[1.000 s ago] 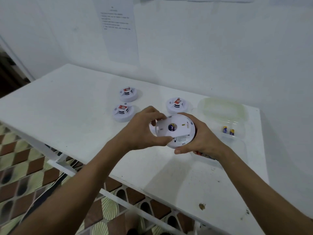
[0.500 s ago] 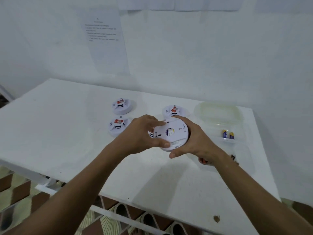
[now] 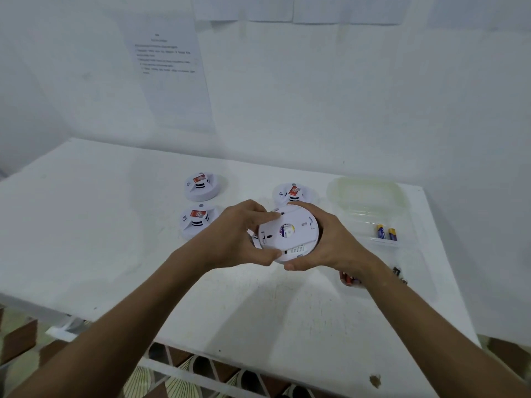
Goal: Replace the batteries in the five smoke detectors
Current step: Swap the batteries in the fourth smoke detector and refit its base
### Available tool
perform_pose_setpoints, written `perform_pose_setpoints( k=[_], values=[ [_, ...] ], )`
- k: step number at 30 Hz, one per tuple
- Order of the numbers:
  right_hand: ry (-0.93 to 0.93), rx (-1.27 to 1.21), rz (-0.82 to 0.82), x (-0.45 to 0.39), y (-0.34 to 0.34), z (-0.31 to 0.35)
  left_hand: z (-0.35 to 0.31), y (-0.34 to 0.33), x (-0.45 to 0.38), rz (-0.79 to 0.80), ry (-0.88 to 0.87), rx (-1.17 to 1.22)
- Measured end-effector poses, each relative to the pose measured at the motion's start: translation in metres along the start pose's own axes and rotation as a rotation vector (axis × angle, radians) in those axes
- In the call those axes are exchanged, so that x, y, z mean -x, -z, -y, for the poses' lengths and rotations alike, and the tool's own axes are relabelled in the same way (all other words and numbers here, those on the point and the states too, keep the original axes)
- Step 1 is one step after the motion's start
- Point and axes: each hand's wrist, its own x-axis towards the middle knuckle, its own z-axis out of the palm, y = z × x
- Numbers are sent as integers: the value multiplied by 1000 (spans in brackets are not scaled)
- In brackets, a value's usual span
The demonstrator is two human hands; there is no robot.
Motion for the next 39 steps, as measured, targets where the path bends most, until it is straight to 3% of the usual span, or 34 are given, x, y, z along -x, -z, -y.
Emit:
perform_pose_setpoints(
  k=[11,28,32,39],
  values=[
    [20,-3,33,-3,4,6,-7,9,-4,-8,-44,-72],
    [-2,-37,47,-8,12,-3,0,2,-10,24,-57,21],
    [-15,-72,52,-9,16,-6,6,0,-13,35,-29,162],
    [-45,-72,17,-14,10,-6,14,-1,-5,78,201,597]
  ],
)
